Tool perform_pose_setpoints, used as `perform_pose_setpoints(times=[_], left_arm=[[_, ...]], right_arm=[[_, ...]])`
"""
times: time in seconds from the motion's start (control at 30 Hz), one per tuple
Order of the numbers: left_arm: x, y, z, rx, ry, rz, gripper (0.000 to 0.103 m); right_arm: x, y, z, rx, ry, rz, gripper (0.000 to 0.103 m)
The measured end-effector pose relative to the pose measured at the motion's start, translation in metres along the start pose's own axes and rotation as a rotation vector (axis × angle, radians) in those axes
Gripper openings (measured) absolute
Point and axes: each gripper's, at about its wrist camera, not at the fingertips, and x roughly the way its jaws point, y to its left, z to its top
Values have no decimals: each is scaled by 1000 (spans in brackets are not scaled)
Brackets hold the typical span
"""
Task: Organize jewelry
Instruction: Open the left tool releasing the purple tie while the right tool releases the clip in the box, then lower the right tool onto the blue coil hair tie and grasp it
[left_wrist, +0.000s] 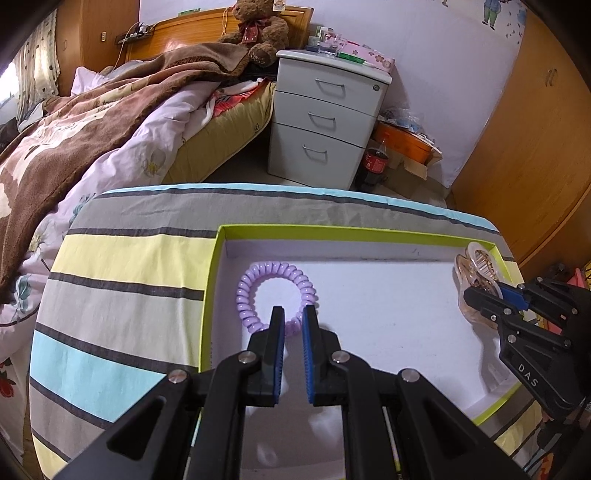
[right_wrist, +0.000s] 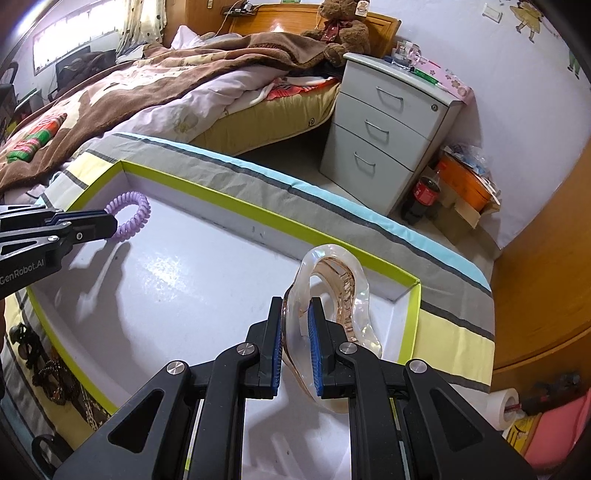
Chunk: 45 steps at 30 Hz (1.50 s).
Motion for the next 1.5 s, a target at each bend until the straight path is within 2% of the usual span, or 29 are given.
perform_pose_setpoints(times=[0.07,0.3,0.47,0.57,1.07,1.17,1.23,1.5], left_arm=[[0,0,0,-2,3,-2,12],[-4,2,-3,-20,0,-3,35],[-15,4,-6,-32,-15,-3,44],[-26,1,-8,-20,-42,1,54],[-99,-6,-39,-6,-138,-38,67],[-111,-4,-49,-15,-146,-49,70],[-120,-2,-56,-21,-156,-59,72],[-144,14,-93,-64,-183,-82,80]], right_arm=[[0,0,1,2,0,-9,13],[-5,-1,3,13,-24,-14,13],[-17,0,1,22,-53,-15,17],[-26,1,-1,26,-71,-17,18],[-101,14,-35,99,-189,17,20],[-116,17,-48,104,-207,18,24],[-123,18,-58,118,-212,28,31],[-118,31,-101,125,-160,97,31]])
